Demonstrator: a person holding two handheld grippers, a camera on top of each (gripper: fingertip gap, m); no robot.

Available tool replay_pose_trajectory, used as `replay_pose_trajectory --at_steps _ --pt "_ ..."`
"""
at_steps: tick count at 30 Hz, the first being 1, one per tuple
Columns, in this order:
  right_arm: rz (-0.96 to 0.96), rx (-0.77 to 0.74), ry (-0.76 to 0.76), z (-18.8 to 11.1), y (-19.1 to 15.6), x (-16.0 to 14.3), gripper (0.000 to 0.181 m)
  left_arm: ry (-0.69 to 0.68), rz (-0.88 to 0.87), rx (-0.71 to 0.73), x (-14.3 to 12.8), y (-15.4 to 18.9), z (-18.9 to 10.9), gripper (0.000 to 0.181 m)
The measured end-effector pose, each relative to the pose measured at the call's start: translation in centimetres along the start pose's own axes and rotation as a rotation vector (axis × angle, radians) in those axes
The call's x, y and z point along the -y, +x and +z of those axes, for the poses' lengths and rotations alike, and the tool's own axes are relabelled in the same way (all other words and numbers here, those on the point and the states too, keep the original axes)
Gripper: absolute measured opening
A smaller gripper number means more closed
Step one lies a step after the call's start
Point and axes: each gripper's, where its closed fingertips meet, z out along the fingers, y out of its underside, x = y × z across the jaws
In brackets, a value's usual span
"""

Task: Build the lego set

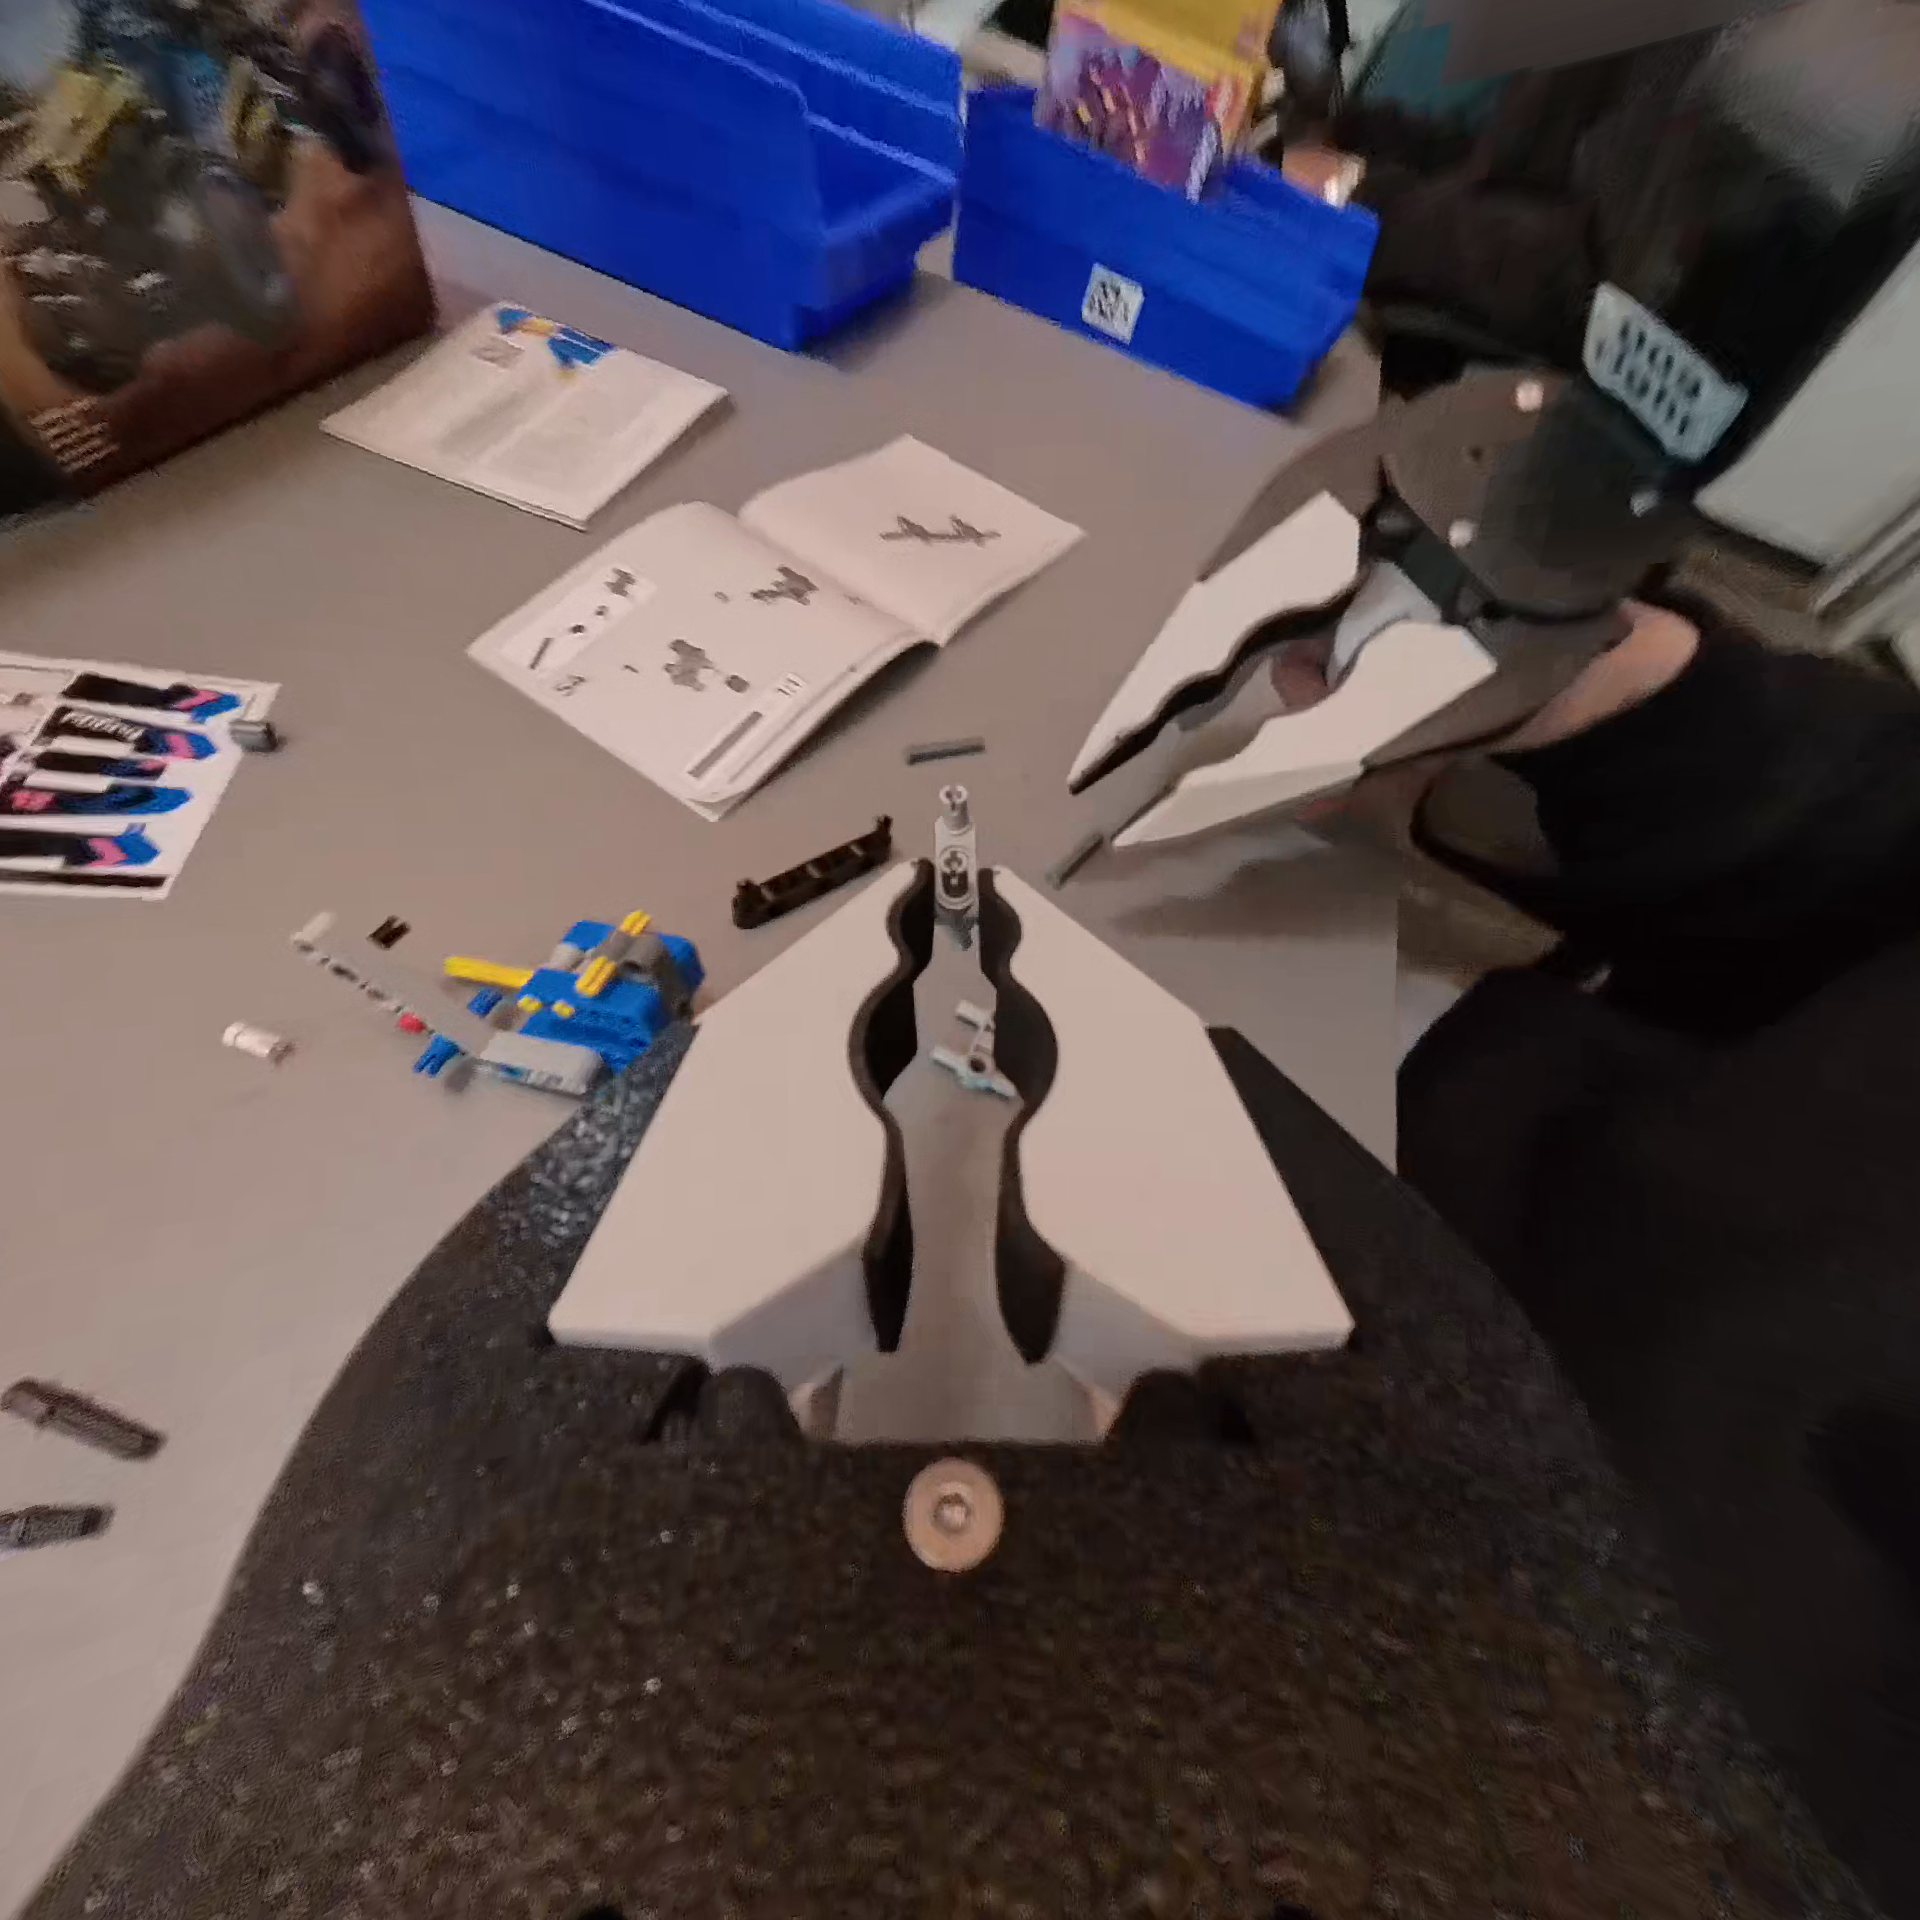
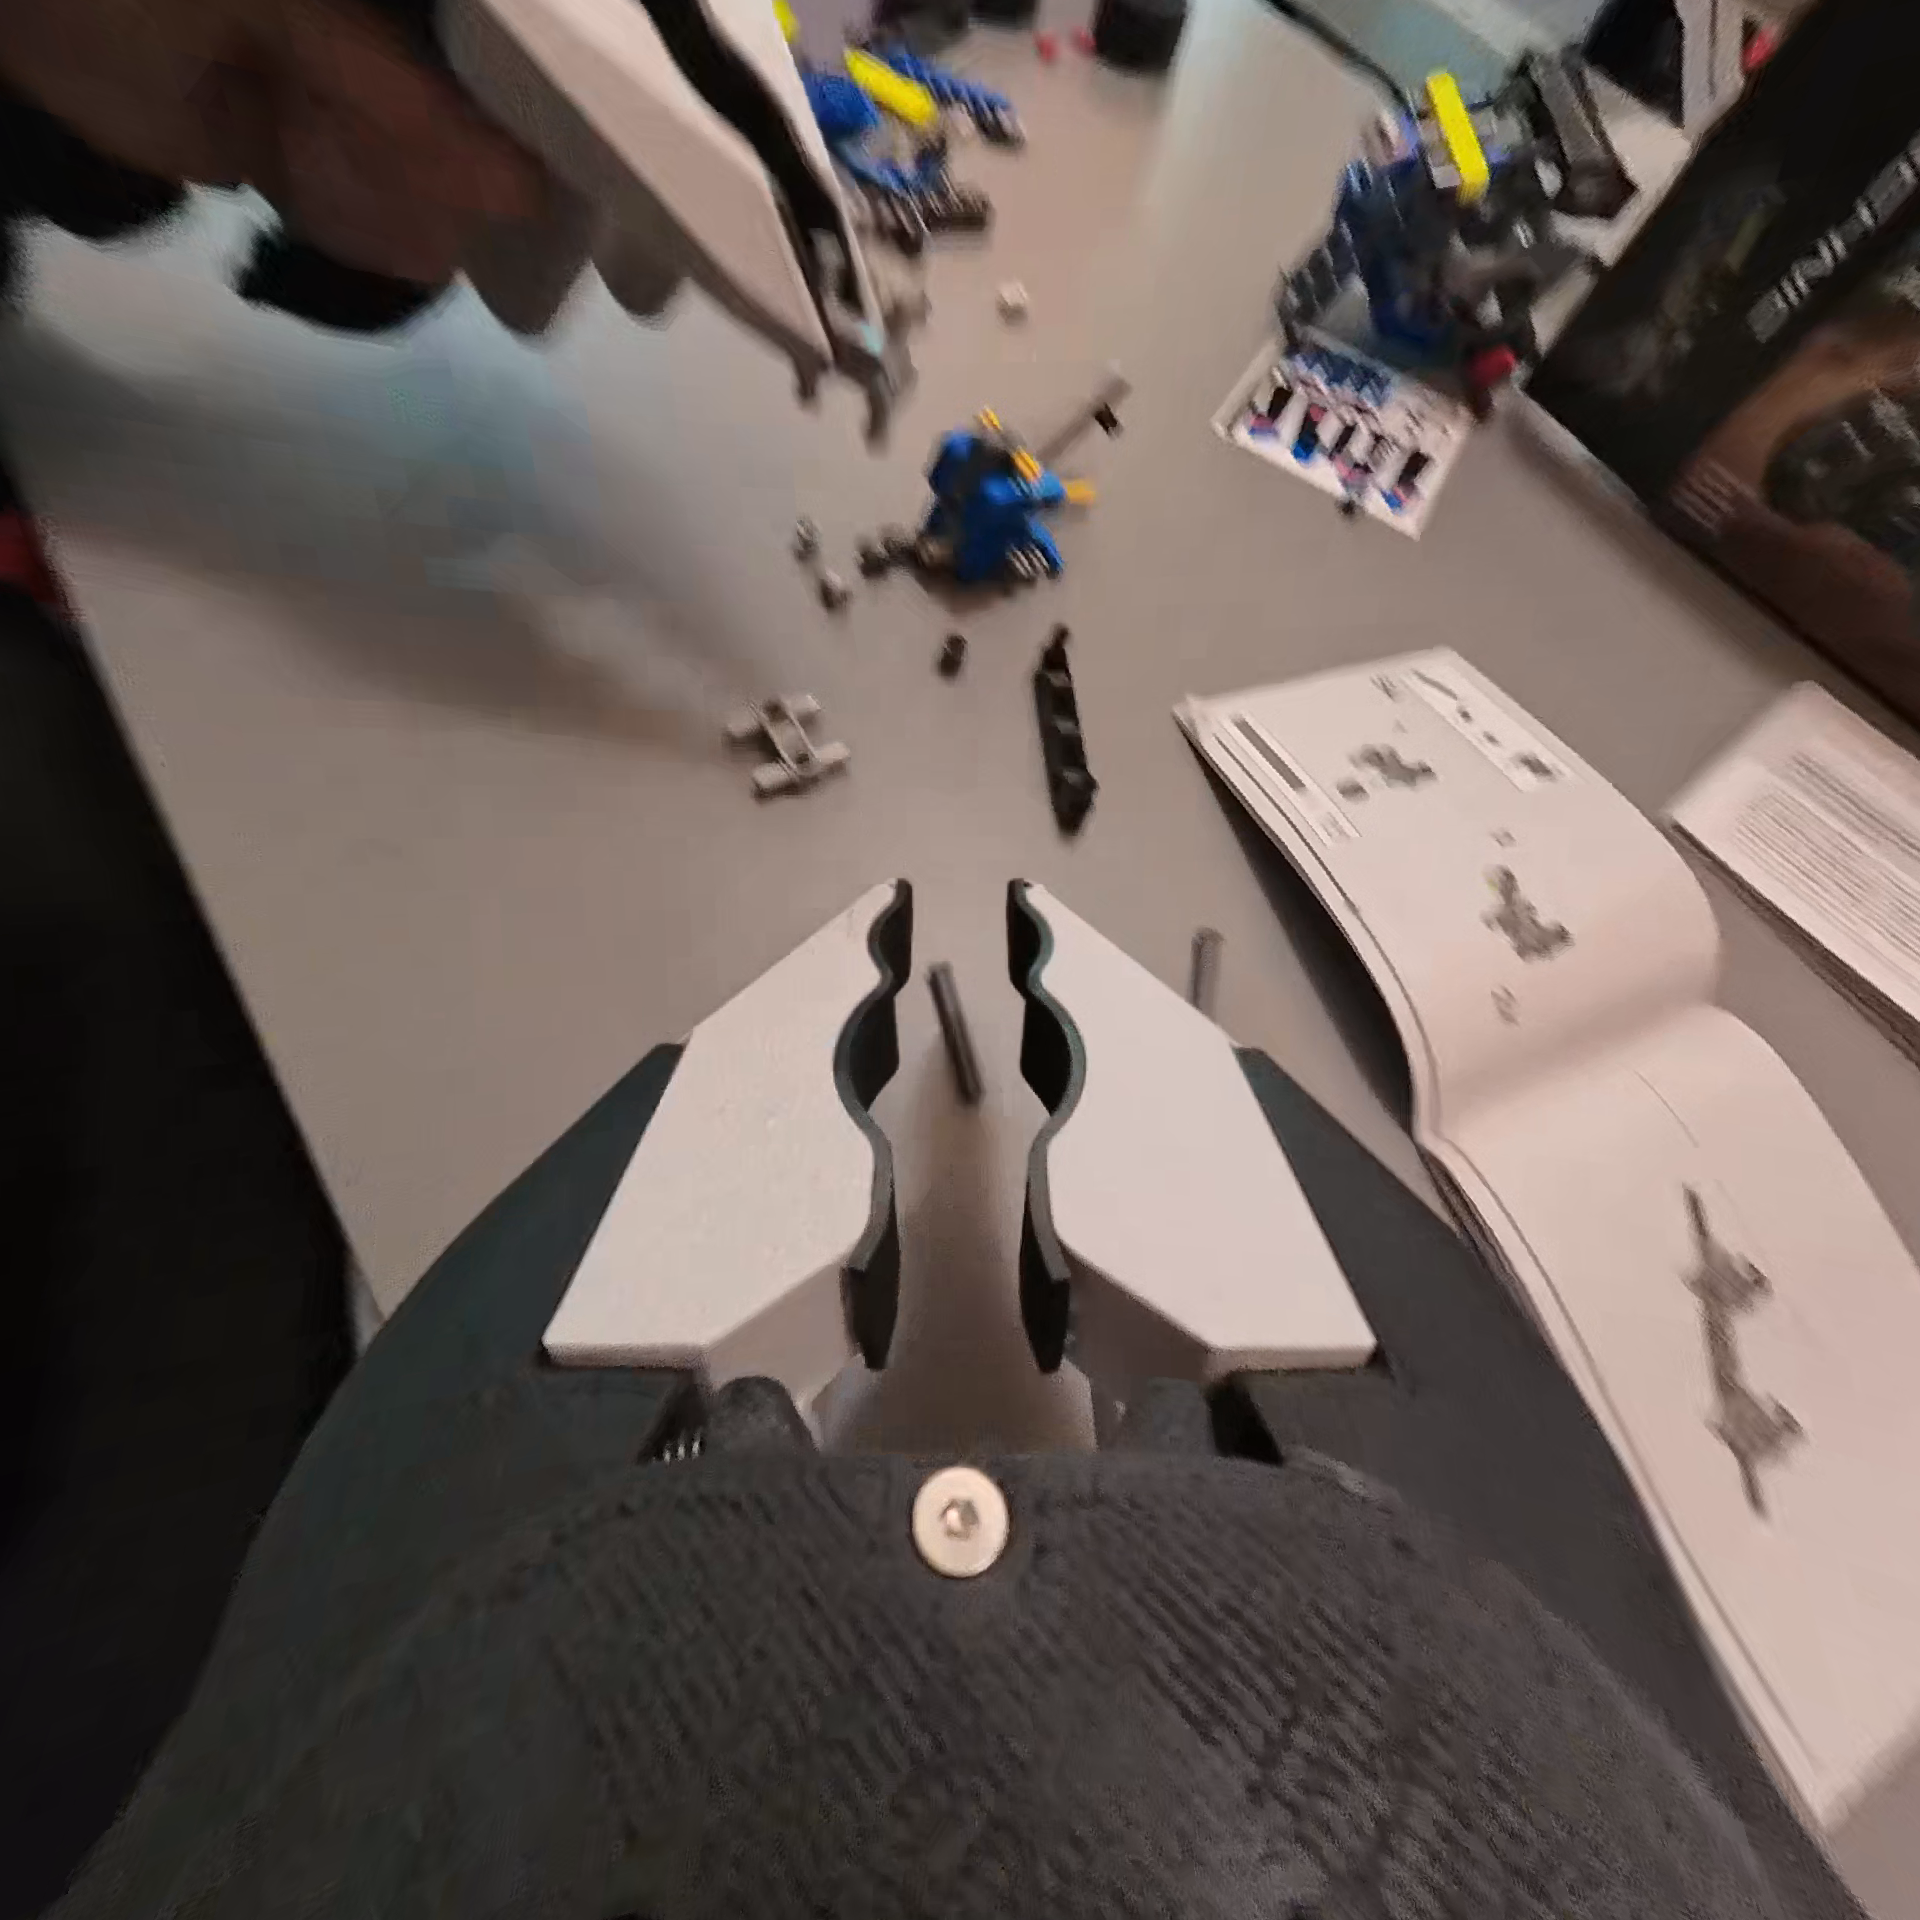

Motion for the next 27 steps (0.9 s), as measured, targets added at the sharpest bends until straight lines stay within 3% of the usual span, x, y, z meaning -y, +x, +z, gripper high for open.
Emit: replay_pose_trajectory --at_steps 1,4,8,14,20,27 --pt "-0.018 -0.041 -0.043 -0.2 0.6 -0.8 0.017 0.021 -0.01 0.016 0.1 -0.5 -0.3 0.005" --pt "-0.083 -0.135 -0.138 -1.2 2.4 -2.8 0.019 0.037 0.037 0.109 -0.3 -2.3 -1.4 0.005" --pt "-0.037 -0.125 -0.14 -1.6 3.0 -3.7 0.017 -0.015 0.088 0.143 -1.8 -3.0 -2.1 0.005" --pt "-0.042 -0.04 -0.001 0.9 0.7 0.3 0.011 -0.061 0.096 0.134 -3.2 -3.0 -2.1 0.005" --pt "-0.06 0.014 -0.045 4.8 0.1 1.8 0.012 -0.052 0.064 0.096 -3.0 -2.6 -0.6 0.005" --pt "-0.088 0.084 0.074 3.9 -2.1 3.8 0.016 -0.099 0.212 0.03 -3.1 -0.6 1.3 0.005"
